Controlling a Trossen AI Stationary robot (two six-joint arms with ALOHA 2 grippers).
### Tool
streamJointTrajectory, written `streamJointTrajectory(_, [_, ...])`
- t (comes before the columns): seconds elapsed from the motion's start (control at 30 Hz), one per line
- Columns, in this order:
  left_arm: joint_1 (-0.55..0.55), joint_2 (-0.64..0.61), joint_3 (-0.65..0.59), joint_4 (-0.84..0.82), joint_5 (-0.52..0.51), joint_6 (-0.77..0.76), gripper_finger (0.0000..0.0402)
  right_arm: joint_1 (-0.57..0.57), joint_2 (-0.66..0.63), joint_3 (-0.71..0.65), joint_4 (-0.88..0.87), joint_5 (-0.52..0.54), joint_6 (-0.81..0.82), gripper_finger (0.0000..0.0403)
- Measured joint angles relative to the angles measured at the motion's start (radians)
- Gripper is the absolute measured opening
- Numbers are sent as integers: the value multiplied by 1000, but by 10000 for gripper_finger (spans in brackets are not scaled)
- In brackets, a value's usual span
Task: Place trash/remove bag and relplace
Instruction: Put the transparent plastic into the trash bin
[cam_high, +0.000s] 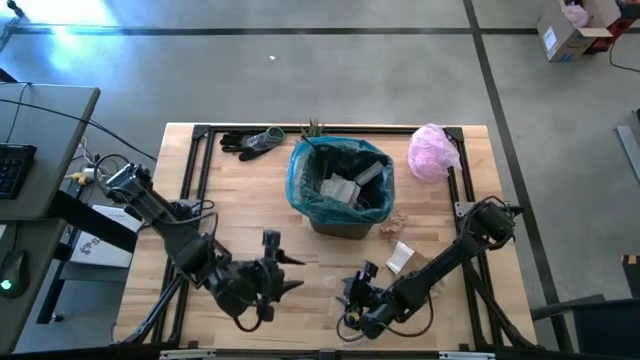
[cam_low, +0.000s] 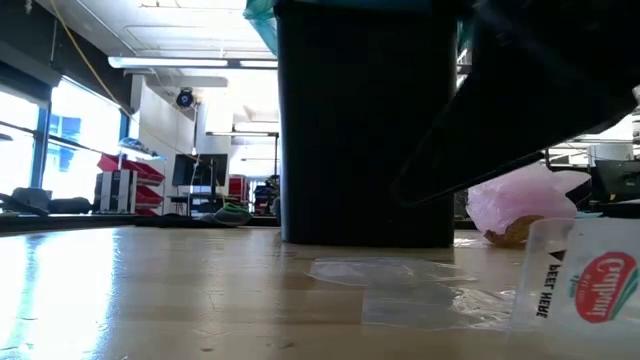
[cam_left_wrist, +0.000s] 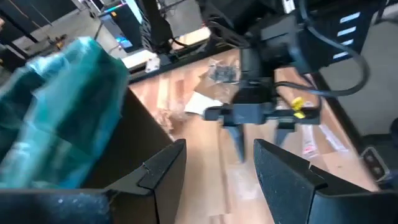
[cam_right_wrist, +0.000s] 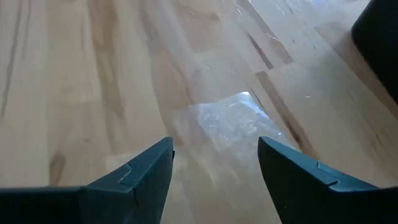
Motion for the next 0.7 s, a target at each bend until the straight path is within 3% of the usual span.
streamJointTrajectory(0.27, [-58,0,-186,211,1,-109,172,-63,40,0,10,-126,-34,222])
streamJointTrajectory(0.5, [-87,0,-324,422,2,-149,172,-81,100,5,20,-145,-2,218])
streamJointTrajectory(0.7, [-93,0,-399,540,0,-170,172,-82,111,6,32,-146,-4,145])
